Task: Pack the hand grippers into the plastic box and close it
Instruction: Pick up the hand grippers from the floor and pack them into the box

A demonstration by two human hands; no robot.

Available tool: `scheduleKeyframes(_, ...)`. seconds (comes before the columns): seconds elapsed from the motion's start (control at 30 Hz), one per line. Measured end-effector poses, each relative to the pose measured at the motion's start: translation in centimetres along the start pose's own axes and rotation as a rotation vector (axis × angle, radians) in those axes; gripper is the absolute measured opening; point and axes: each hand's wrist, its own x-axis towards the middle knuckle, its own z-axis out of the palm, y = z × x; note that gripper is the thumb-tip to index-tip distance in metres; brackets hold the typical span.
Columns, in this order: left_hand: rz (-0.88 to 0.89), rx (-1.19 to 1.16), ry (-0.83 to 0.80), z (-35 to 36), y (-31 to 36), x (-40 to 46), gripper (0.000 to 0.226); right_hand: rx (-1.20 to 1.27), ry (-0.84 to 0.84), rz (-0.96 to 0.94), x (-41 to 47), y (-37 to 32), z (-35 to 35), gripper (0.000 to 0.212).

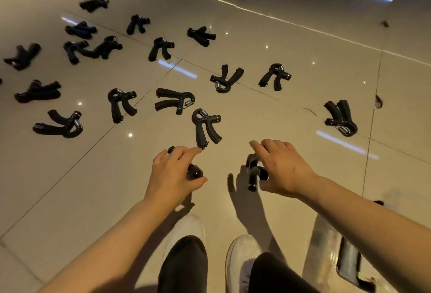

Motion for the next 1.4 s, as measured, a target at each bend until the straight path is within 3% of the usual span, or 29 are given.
scheduleKeyframes(0.1, -0.084, -0.231, 0.139, -6.1, 4.1, -2.3, 0.063, 0.152, 0.092, 0.065, -4.8, -1.5, -5.8, 0.083)
scheduleKeyframes(0.23, -0.005, -0.268, 0.221, -13.3, 10.2, -6.5, 0.065, 0.172, 0.235, 0.049, -13.4, -4.0, -13.4, 0.093)
scheduleKeyframes(0.4, 0.065, -0.397, 0.32, -20.3, 19.0, -12.3, 0.078, 0.216, 0.311, 0.065, -24.6, -5.7, -19.9, 0.089)
scheduleKeyframes(0.57, 0.201, -0.503, 0.327, -22.1, 26.3, -16.4, 0.078, 0.322, 0.365, 0.106, -32.0, -5.4, -21.6, 0.081)
scheduleKeyframes(0.77, 0.27, -0.496, 0.225, -16.5, 32.6, -16.9, 0.083, 0.425, 0.396, 0.247, -38.3, -0.3, -16.9, 0.082)
scheduleKeyframes(1.1, 0.397, -0.317, -0.092, -4.0, 43.2, -12.7, 0.072, 0.218, 0.278, 0.499, -49.6, 12.3, -8.3, 0.065)
scheduleKeyframes(1.23, 0.432, -0.251, -0.141, 0.7, 43.9, -11.5, 0.074, 0.307, 0.315, 0.611, -50.4, 15.9, -5.6, 0.064)
scheduleKeyframes(1.4, 0.499, -0.126, -0.189, 6.9, 39.9, -10.6, 0.07, 0.329, 0.23, 0.667, -46.2, 18.1, -0.2, 0.07)
